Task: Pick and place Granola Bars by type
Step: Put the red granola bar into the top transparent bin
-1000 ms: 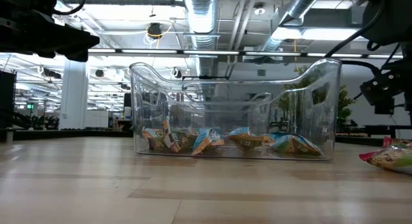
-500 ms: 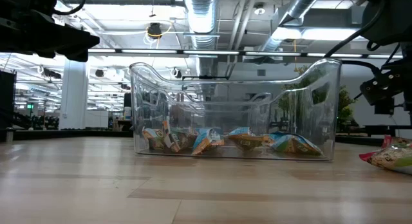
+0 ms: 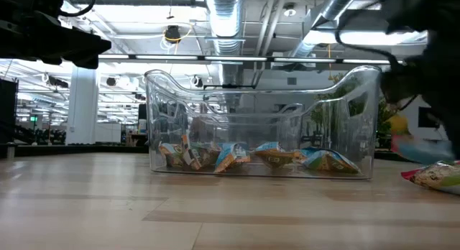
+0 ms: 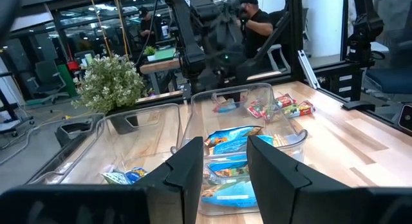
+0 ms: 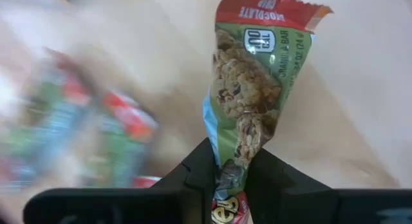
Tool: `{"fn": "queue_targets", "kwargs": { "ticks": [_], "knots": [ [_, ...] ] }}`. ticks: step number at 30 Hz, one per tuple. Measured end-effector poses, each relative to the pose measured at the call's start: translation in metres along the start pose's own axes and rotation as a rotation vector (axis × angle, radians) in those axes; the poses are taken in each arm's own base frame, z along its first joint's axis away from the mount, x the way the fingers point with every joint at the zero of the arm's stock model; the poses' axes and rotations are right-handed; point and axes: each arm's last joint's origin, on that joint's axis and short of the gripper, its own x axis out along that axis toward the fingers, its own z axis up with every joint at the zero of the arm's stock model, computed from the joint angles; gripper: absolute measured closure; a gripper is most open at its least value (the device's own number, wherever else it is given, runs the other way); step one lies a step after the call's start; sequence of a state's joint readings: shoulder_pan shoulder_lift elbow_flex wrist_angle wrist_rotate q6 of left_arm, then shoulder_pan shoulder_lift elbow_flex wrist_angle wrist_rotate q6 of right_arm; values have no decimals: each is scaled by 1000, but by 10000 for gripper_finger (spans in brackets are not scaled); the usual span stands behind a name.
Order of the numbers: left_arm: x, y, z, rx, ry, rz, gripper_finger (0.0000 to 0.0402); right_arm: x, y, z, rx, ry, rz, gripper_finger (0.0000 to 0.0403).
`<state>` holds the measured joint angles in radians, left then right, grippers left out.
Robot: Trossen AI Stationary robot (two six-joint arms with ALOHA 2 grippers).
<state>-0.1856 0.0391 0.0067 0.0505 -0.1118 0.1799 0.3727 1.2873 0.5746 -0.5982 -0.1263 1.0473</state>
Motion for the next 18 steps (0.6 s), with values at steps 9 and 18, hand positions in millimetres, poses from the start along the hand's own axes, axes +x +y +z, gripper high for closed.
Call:
{"fn": "queue_targets", "kwargs": {
  "ticks": [9, 18],
  "knots": [
    [0, 0, 0, -4, 0, 0, 287, -24, 8, 19, 44, -168, 243, 342],
    [0, 0, 0, -7, 0, 0, 287, -54, 12, 32, 95, -326, 471, 342]
  ]
}}
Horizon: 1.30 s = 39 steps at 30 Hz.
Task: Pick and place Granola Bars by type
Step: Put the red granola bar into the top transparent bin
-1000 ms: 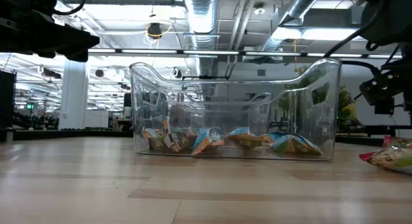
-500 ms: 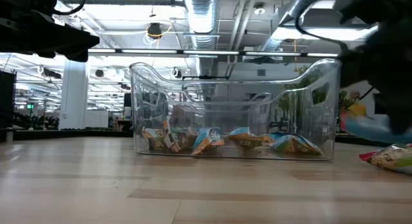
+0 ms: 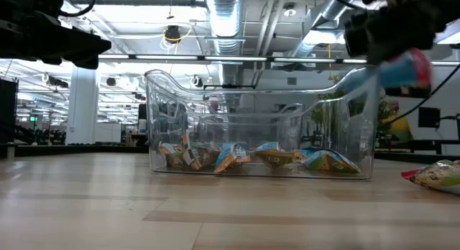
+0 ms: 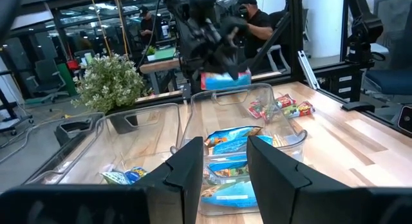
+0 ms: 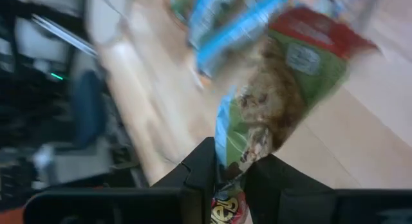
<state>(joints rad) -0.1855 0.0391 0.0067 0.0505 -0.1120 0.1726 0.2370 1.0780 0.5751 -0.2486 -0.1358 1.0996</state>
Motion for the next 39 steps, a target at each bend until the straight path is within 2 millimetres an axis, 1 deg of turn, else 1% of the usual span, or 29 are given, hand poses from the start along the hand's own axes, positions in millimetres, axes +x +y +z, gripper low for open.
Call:
{"fn": "queue_targets", "kwargs": {
  "ticks": [7, 13, 17, 21, 32, 39],
  "knots": [
    [0, 0, 0, 0, 0, 0, 287, -16, 10, 15, 7, -124, 151, 342],
    [0, 0, 0, 5, 0, 0, 287, -27, 18, 35, 16, -265, 290, 342],
    [0, 0, 0, 2, 0, 0, 288, -35, 26, 49, 6, -377, 412, 342],
    [0, 0, 0, 0, 0, 0, 287, -43, 31, 58, -5, -459, 497, 342],
    [0, 0, 0, 7, 0, 0, 287, -48, 25, 69, 23, -539, 480, 342],
    [0, 0, 0, 7, 0, 0, 287, -52, 17, 79, 18, -598, 445, 342]
  ]
}}
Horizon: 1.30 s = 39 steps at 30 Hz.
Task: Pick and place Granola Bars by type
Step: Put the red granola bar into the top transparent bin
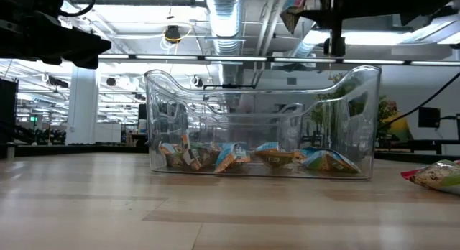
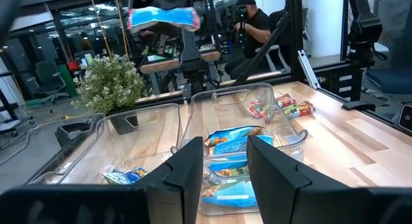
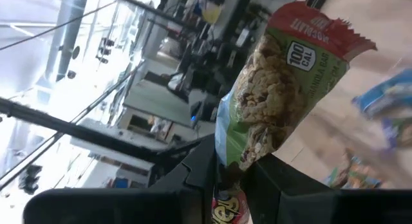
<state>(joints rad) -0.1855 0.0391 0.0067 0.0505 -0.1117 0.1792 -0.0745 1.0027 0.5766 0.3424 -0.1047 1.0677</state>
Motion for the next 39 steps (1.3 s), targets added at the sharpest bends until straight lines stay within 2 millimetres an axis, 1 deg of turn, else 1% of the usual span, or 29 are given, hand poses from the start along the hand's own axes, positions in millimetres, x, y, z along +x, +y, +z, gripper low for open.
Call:
{"fn": "queue_targets", "kwargs": {
  "ticks": [2, 5, 10, 14, 18, 21, 25, 30, 35, 39],
  "knots": [
    [0, 0, 0, -2, 0, 0, 287, -1, -3, 6, -22, -25, -15, 342],
    [0, 0, 0, -5, 0, 0, 287, -1, -4, 16, -99, -46, -59, 342],
    [0, 0, 0, -5, 0, 0, 287, 7, 1, 40, -233, -73, -78, 342],
    [0, 0, 0, -2, 0, 1, 287, 23, 1, 60, -290, -58, -88, 342],
    [0, 0, 0, -6, 0, 0, 287, 44, 1, 83, -353, -38, -68, 342],
    [0, 0, 0, 0, 1, 1, 287, 62, -3, 99, -378, -22, -71, 342],
    [0, 0, 0, -7, 0, 0, 287, 84, -7, 118, -379, -1, -53, 342],
    [0, 0, 0, -5, 0, 1, 287, 108, -15, 135, -372, 33, -29, 342],
    [0, 0, 0, 0, 0, 1, 287, 121, -22, 145, -364, 43, -30, 342],
    [0, 0, 0, -7, 0, 1, 287, 118, -23, 153, -384, 30, -73, 342]
  ]
}}
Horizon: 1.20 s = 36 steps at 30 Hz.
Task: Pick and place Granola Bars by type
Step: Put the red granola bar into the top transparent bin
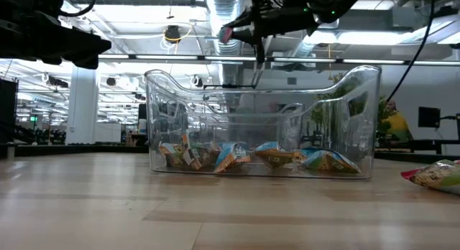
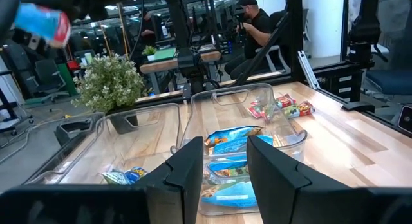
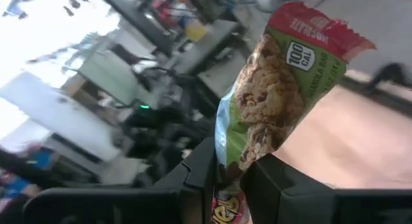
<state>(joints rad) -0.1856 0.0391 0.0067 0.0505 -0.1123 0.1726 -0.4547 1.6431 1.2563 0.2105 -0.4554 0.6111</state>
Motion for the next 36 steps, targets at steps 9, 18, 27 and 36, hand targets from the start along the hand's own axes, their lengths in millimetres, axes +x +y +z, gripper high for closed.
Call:
{"fn": "queue_targets", "kwargs": {
  "ticks": [9, 18, 27, 36],
  "knots": [
    [0, 0, 0, 6, 0, 0, 287, -12, -21, -6, -36, 145, -291, 342],
    [0, 0, 0, 4, 0, 0, 287, -30, -42, -5, -74, 264, -597, 342],
    [0, 0, 0, 0, 0, 0, 287, -33, -66, -14, -9, 361, -692, 342],
    [0, 0, 0, 1, 0, 0, 287, -19, -83, -12, 13, 476, -743, 342]
  ]
}}
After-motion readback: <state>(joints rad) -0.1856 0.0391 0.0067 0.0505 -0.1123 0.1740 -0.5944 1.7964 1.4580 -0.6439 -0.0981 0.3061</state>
